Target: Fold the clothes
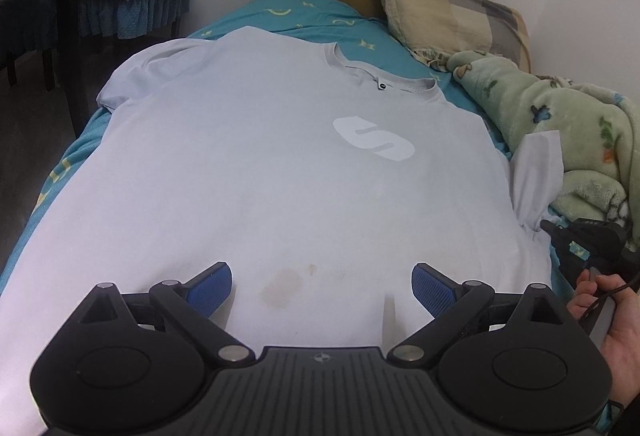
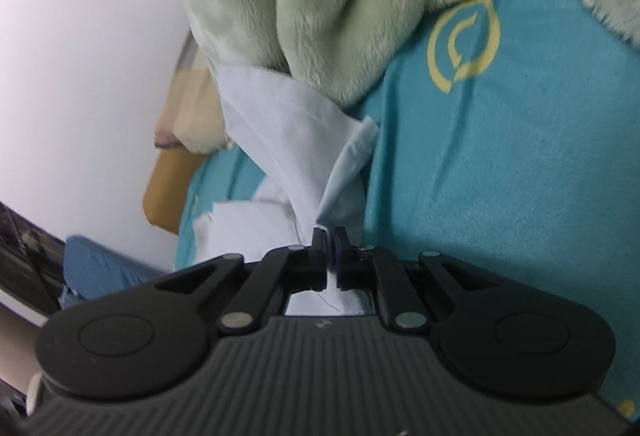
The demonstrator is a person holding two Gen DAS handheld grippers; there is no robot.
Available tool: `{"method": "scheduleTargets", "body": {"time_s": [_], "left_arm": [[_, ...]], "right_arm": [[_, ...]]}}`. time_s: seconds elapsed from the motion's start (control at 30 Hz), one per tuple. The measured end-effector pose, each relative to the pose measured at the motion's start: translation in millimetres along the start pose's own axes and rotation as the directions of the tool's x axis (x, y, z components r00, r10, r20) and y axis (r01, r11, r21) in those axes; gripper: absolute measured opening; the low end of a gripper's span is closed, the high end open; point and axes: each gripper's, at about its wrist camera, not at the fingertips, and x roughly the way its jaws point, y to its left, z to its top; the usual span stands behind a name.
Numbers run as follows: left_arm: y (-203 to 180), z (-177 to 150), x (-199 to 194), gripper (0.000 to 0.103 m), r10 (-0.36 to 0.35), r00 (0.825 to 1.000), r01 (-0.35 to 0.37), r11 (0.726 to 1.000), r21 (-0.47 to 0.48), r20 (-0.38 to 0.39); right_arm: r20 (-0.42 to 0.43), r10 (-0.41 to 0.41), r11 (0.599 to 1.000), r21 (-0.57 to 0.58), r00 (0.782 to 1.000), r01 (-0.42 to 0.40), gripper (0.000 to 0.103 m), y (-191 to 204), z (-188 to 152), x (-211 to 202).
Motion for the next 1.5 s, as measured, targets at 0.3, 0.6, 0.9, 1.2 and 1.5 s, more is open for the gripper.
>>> {"method": "scheduleTargets", "body": {"time_s": [0.3,0.6,0.9,1.2,1.5], "left_arm": [[-1.9,-2.6,7.4,0.098,-0.001,1.000,0.001,1.000,0.007,-0.028],[-1.8,-3.0,4.7,0.098,-0.014,1.000,0.014,1.000,-0.012,-0.028],[-4.4,-5.5,6.0,0.098,-0.005,1.000,0.005,1.000,0.009,-0.027],[-3.9,2.4,21.1,0.098,0.003,1.000,-0.003,1.000,-0.001,-0.024],[-4.7,25.6,-22.5,0.098,0.034,0.993,-0.035,0.999,0.015,0.112]], "right_arm": [[-0.023,-0.040,0.998,-0.041,0.999,0.039,0.030,6.0,-1.0,10.4],[-0.005,-0.016,0.992,-0.129,1.000,0.016,0.074,25.8,-9.2,28.5],[0.111,0.019,0.978,-0.208,0.994,0.005,0.075,35.2,6.6,62.7],[0.092,0.010,0.920,-0.392,0.996,0.027,0.060,53.0,34.2,111.9],[0.239,-0.016,0.843,-0.519,0.971,0.142,0.010,144.2,27.2,73.1]]}}
